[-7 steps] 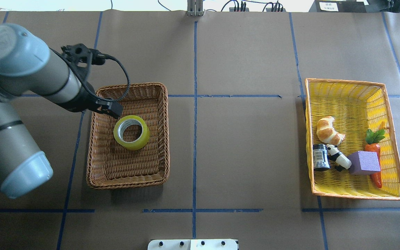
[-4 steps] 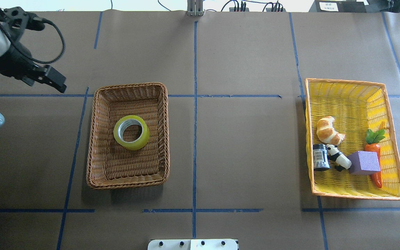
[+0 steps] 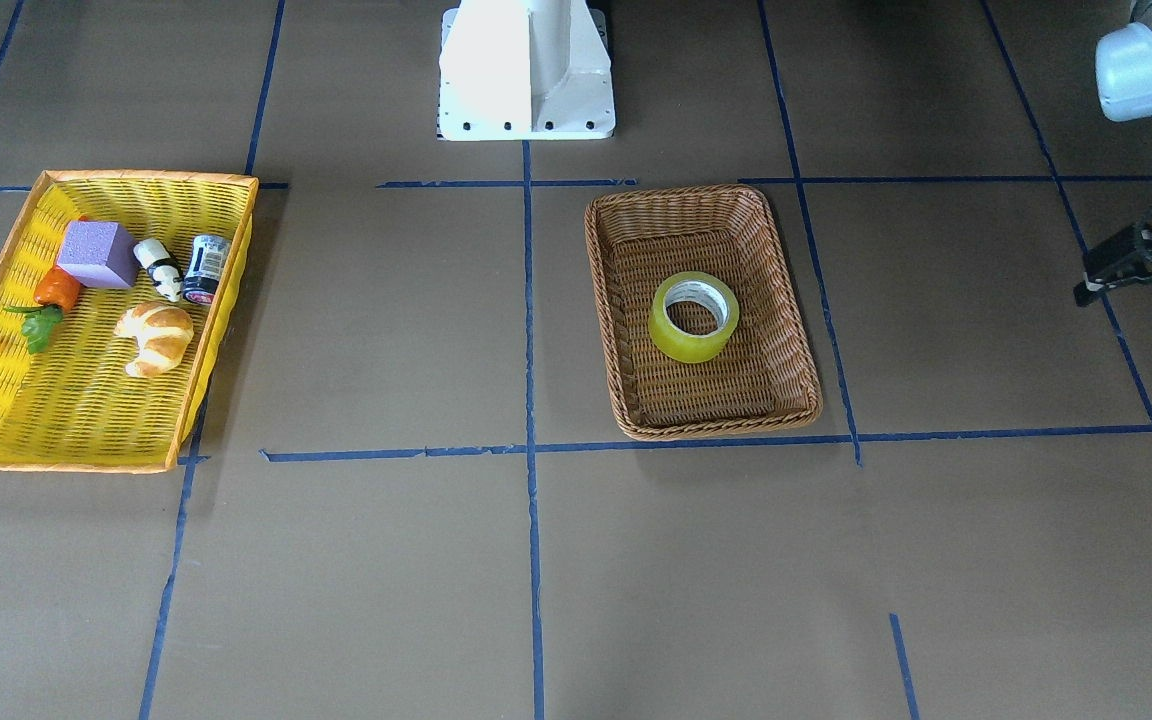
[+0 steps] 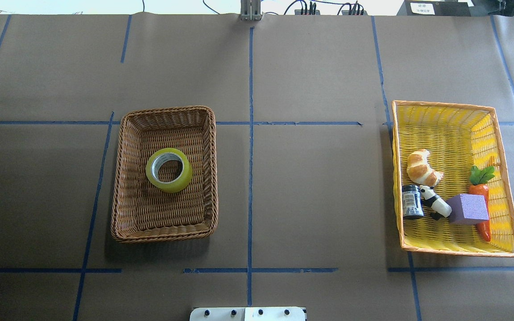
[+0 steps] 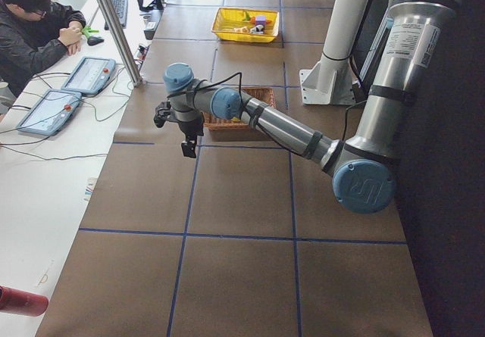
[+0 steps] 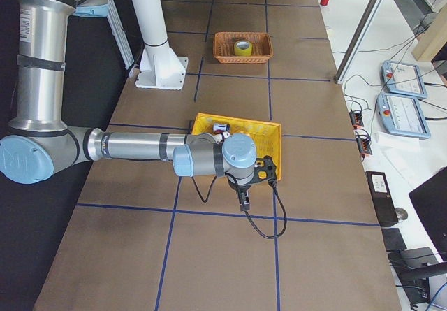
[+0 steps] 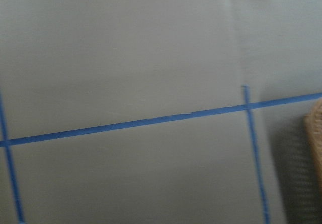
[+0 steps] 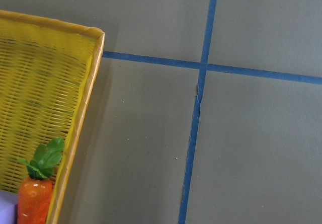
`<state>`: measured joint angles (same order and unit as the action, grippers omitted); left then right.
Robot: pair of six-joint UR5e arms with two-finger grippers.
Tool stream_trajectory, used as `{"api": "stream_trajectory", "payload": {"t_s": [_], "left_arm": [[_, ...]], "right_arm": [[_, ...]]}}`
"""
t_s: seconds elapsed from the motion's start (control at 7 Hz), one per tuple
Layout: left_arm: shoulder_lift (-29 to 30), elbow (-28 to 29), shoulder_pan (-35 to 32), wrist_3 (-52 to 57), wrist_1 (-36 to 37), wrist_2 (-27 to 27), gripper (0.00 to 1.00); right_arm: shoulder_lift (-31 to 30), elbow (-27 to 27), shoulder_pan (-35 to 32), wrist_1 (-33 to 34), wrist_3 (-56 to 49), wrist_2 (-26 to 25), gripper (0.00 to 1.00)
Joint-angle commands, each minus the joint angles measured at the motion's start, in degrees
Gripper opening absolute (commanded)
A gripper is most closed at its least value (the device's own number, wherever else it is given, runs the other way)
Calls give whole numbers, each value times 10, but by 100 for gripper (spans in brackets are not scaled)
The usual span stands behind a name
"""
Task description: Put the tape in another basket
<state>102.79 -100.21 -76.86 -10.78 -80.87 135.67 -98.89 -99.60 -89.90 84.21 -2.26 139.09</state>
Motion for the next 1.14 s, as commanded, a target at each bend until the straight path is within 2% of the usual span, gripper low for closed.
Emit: {"api": "stream_trajectory", "payload": {"t_s": [0.0,0.57,0.71,1.0], "left_arm": [[-8,80,-71,110,0,1,100],[-22,155,-142,232,-3,0,100],[-37,154,-145,236,-7,0,100],[-102,131,-145,233,-66,3,100]], "right_arm": [[13,-2,0,50,21,-1,100],[11,7,-2,59,15,5,100],[11,12,-2,59,16,4,100],[12,12,-2,55,16,3,100]]}}
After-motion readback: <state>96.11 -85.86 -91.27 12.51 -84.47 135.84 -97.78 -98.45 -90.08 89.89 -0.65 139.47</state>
